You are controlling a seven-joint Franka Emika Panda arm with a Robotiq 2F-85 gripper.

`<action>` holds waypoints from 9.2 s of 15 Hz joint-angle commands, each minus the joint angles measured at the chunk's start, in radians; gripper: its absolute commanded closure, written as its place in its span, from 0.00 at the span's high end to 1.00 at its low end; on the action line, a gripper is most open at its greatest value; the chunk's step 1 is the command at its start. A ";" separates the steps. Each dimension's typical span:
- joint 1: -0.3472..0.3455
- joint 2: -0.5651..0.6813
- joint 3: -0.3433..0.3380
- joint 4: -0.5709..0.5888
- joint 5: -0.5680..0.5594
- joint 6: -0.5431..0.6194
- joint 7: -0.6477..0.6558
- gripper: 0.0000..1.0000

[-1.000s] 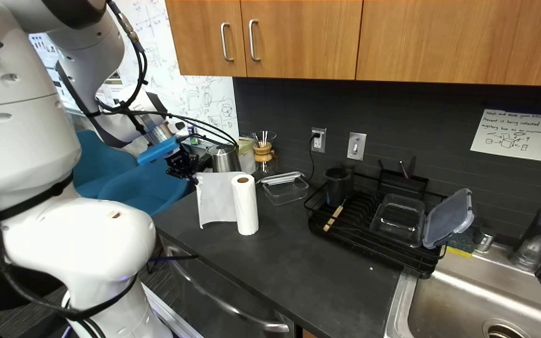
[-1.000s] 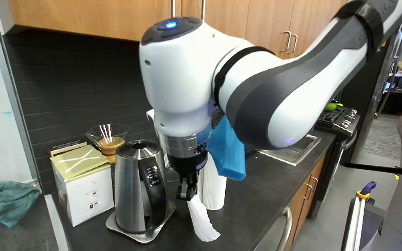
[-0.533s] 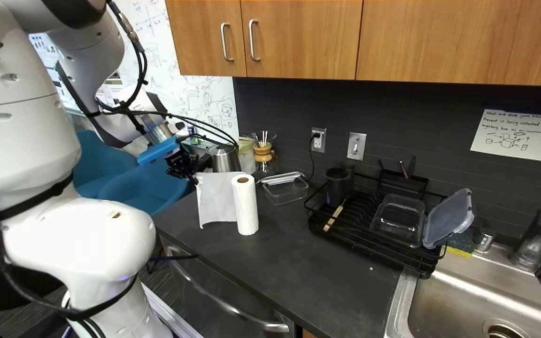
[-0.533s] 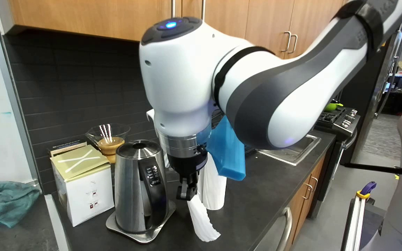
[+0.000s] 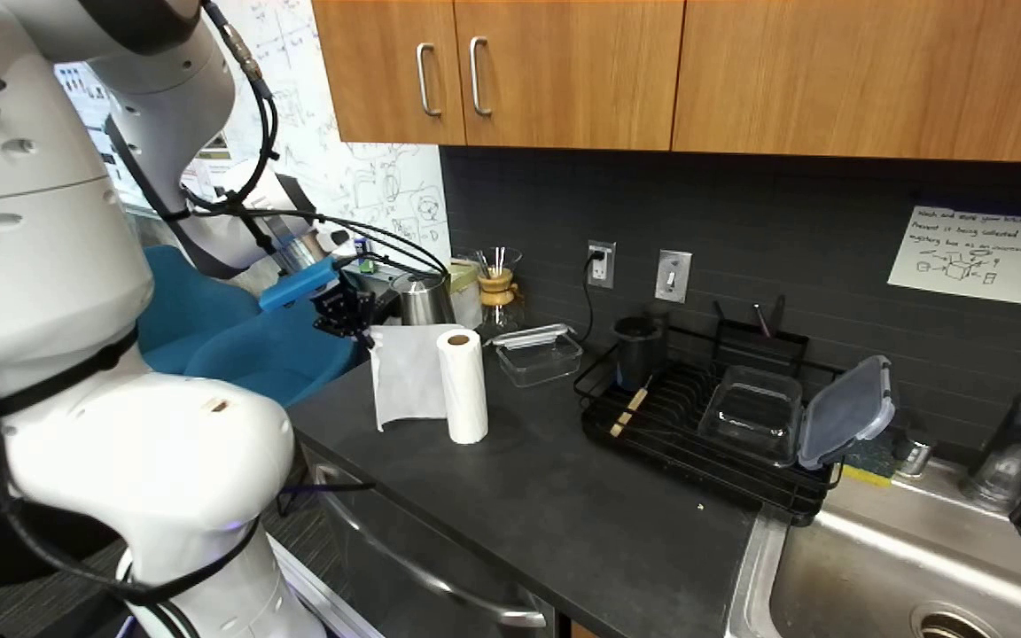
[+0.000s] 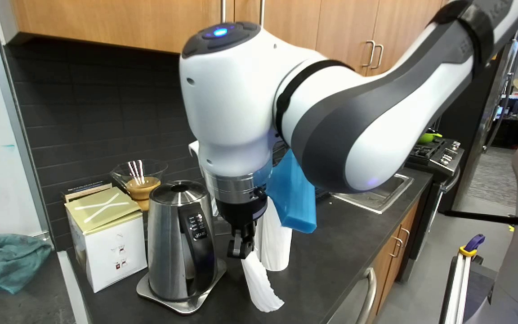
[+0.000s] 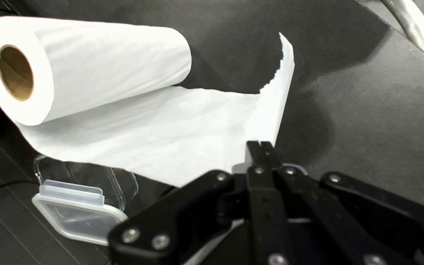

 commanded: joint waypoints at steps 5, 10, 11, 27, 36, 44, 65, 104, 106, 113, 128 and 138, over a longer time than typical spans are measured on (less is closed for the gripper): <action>0.003 -0.001 -0.003 0.001 0.002 -0.002 -0.003 0.01; 0.003 -0.001 -0.003 0.001 0.002 -0.002 -0.003 0.01; 0.003 -0.001 -0.003 0.001 0.002 -0.002 -0.003 0.01; 0.003 -0.001 -0.003 0.001 0.002 -0.002 -0.003 0.01; 0.003 -0.001 -0.003 0.001 0.002 -0.002 -0.003 0.01; 0.003 -0.001 -0.003 0.001 0.002 -0.002 -0.003 0.01; 0.003 -0.001 -0.003 0.001 0.002 -0.002 -0.003 0.01; 0.003 -0.001 -0.003 0.001 0.002 -0.002 -0.003 0.01; 0.003 -0.001 -0.003 0.001 0.002 -0.002 -0.003 0.01; 0.003 -0.001 -0.003 0.001 0.002 -0.002 -0.003 0.01; 0.048 0.050 0.035 0.086 -0.055 -0.155 -0.002 0.00; 0.123 0.155 0.050 0.179 -0.108 -0.287 -0.035 0.00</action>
